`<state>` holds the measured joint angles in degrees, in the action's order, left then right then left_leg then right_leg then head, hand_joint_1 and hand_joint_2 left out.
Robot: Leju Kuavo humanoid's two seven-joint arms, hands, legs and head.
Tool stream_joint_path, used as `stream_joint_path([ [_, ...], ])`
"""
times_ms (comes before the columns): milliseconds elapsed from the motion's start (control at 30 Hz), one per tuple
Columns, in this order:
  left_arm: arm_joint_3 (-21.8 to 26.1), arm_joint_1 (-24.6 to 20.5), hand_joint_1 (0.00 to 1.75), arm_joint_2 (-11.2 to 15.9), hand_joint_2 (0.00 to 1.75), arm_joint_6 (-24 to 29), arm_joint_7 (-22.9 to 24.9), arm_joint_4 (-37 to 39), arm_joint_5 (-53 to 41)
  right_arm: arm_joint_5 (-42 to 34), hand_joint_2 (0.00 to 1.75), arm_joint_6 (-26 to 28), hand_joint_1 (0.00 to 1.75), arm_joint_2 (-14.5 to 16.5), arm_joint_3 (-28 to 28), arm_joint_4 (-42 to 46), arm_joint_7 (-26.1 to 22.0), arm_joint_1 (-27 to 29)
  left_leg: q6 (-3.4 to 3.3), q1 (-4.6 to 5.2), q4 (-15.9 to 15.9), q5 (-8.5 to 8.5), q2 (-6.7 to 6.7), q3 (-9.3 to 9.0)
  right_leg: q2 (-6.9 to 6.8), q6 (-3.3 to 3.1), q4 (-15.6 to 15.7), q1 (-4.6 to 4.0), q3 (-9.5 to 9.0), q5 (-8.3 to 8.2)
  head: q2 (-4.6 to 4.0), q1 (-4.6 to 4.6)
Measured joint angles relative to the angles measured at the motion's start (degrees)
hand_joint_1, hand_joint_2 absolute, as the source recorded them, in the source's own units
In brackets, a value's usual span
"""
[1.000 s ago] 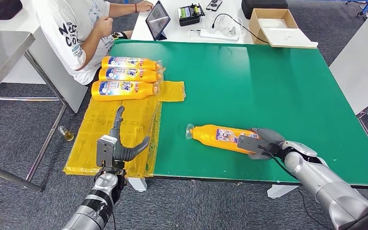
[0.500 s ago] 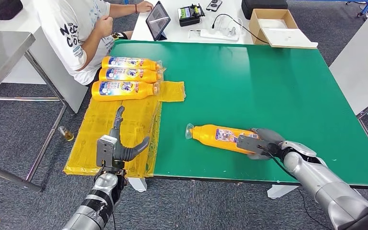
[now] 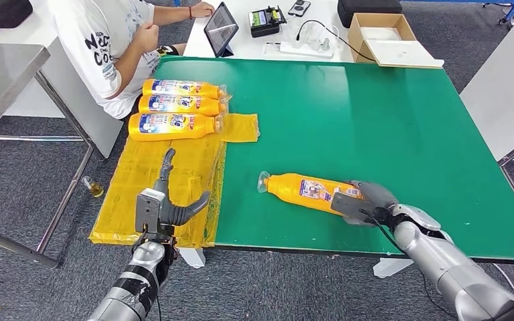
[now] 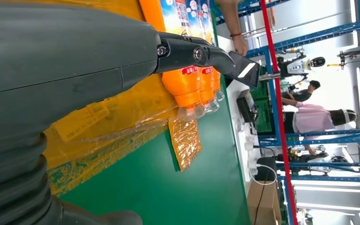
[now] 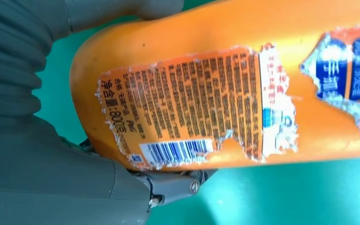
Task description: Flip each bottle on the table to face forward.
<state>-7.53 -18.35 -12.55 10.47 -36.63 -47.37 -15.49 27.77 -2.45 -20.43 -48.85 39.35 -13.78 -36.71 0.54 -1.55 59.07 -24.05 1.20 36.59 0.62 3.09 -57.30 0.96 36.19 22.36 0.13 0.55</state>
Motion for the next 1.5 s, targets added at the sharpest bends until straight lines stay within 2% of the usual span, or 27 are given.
stream_joint_path([
  [100,0.04,0.88,0.0,0.0,1.75,-0.81,1.23,-1.43,0.29,1.38,1.75,9.15,1.75,2.31,7.23,6.08,-2.39,6.68,0.0,-0.03,-0.02,-0.01,0.03,0.11,-0.02,0.0,-0.01,-0.04,0.03,0.01,0.0,0.02],
  [200,0.08,1.83,0.0,-0.02,1.75,-1.67,2.33,-3.0,1.39,2.61,1.75,15.19,1.75,7.05,17.23,15.22,-5.32,14.28,0.01,-0.06,-0.03,-0.01,0.05,0.22,-0.03,-0.03,-0.02,-0.08,0.2,0.03,0.0,0.06],
  [367,0.42,2.99,0.0,-0.02,1.75,-2.75,3.22,-5.02,4.24,0.48,1.75,21.55,1.75,14.42,30.79,27.9,-9.98,21.43,0.04,-0.11,-0.06,0.01,0.1,0.35,-0.16,-0.07,-0.02,-0.11,0.29,0.1,0.0,0.02],
  [500,0.74,3.19,0.0,-0.02,1.75,-3.05,3.45,-5.88,4.93,-0.24,1.75,22.7,1.75,17.67,36.63,33.42,-10.97,24.11,0.02,0.0,-0.06,0.0,0.09,0.35,-0.16,-0.05,-0.01,0.01,0.29,0.09,0.0,0.01],
  [667,1.06,3.23,0.0,-0.02,1.75,-3.23,3.46,-6.3,5.18,-0.45,1.75,22.89,1.75,19.44,39.46,36.48,-11.31,25.68,0.02,0.02,-0.05,0.0,0.08,0.35,-0.15,-0.04,-0.01,0.03,0.3,0.08,0.0,0.03],
  [833,1.1,3.2,0.0,-0.05,1.75,-4.64,3.86,-6.37,7.7,-2.92,1.75,25.29,1.75,21.27,41.77,38.45,-15.3,26.52,0.02,0.0,-0.05,0.0,0.04,0.34,-0.13,-0.04,-0.01,0.01,0.34,0.08,0.0,0.03],
  [1100,1.11,3.18,0.0,-0.24,1.75,-5.7,4.3,-6.37,9.01,-3.23,1.75,25.44,1.75,22.56,43.41,39.2,-15.84,26.96,0.02,0.01,-0.05,0.0,0.02,0.36,-0.12,-0.05,-0.01,0.02,0.35,0.08,0.0,0.02],
  [1200,1.13,3.19,0.0,-0.31,1.75,-11.74,6.71,-6.37,14.02,-3.28,1.75,25.43,1.75,22.92,43.63,39.08,-16.53,27.0,0.02,0.01,-0.05,0.0,0.03,0.36,-0.12,-0.05,-0.01,0.02,0.35,0.08,0.0,0.02],
  [1367,0.28,2.98,0.0,-0.05,1.75,-28.9,13.14,-6.32,27.3,-3.08,1.75,25.33,1.75,24.78,43.2,36.81,-22.11,27.23,0.02,-0.01,-0.06,0.0,0.02,0.36,-0.12,-0.05,-0.01,0.0,0.36,0.08,0.0,0.01],
  [1500,-2.19,2.11,0.0,0.57,1.75,-35.67,15.15,-6.03,33.16,-2.47,1.75,26.33,1.75,27.72,39.95,32.87,-25.79,27.51,0.03,-0.05,-0.08,0.0,0.01,0.36,-0.11,-0.06,-0.02,-0.04,0.37,0.09,0.0,0.02],
])
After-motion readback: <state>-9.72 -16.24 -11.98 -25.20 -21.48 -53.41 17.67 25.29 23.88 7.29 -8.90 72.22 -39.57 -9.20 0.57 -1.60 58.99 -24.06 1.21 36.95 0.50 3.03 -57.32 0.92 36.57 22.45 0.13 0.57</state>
